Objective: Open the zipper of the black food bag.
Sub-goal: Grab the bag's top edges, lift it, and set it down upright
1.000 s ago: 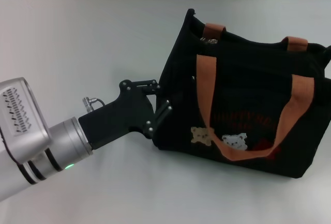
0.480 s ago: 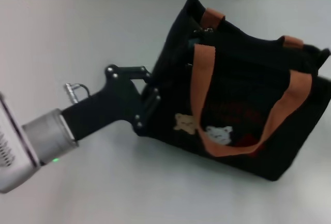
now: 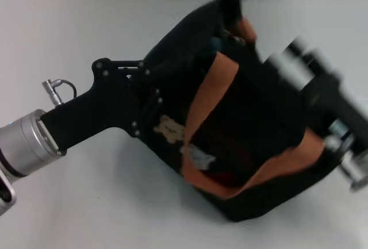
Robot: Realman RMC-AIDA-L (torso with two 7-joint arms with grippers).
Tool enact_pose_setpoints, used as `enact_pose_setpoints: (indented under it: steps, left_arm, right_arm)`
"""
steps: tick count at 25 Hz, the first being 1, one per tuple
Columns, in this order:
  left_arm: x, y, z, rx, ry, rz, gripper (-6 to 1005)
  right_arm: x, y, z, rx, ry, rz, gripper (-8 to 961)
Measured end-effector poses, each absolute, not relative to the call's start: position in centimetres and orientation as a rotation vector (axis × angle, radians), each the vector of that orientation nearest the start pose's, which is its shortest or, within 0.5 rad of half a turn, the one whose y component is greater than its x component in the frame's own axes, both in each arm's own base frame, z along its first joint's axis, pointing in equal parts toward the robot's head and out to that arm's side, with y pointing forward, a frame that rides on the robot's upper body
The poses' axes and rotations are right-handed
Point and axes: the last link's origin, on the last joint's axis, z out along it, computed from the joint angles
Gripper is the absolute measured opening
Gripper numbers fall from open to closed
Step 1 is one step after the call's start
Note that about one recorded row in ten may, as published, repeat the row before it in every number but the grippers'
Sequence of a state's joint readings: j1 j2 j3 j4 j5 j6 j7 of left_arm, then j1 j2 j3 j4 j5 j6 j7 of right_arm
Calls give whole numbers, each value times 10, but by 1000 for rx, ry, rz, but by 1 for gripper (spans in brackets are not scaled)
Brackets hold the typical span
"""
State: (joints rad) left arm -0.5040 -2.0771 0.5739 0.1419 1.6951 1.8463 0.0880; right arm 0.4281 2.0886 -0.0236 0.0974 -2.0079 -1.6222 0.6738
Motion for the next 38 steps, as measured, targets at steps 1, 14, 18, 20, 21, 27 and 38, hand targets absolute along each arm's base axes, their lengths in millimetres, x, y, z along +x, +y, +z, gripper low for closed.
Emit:
enact_pose_setpoints:
  steps: [1, 14, 18, 20, 21, 27, 38]
  left_arm:
    - [-240, 270, -27, -2090, 680, -1005, 95]
    - [-220, 267, -37, -2044, 914, -1052, 95]
    - [-221, 256, -33, -2016, 957, -1097, 93]
    - [-221, 255, -33, -2013, 962, -1102, 93]
    - [-221, 254, -33, -2013, 963, -1106, 93]
    - [-219, 251, -34, -2012, 974, -1126, 91]
    - [-221, 240, -50, -1997, 983, -1088, 89]
  right_arm:
    - [268, 256, -63, -2129, 684, 1311, 841]
    - [271, 254, -111, -2383, 787, 1025, 842]
    - [251, 272, -120, -2436, 719, 1007, 842]
    - [246, 276, -121, -2447, 701, 1009, 842]
    - [243, 279, -122, -2457, 683, 1008, 841]
    - [225, 297, -121, -2436, 589, 1023, 839]
    - [279, 228, -59, -2163, 512, 1258, 836]
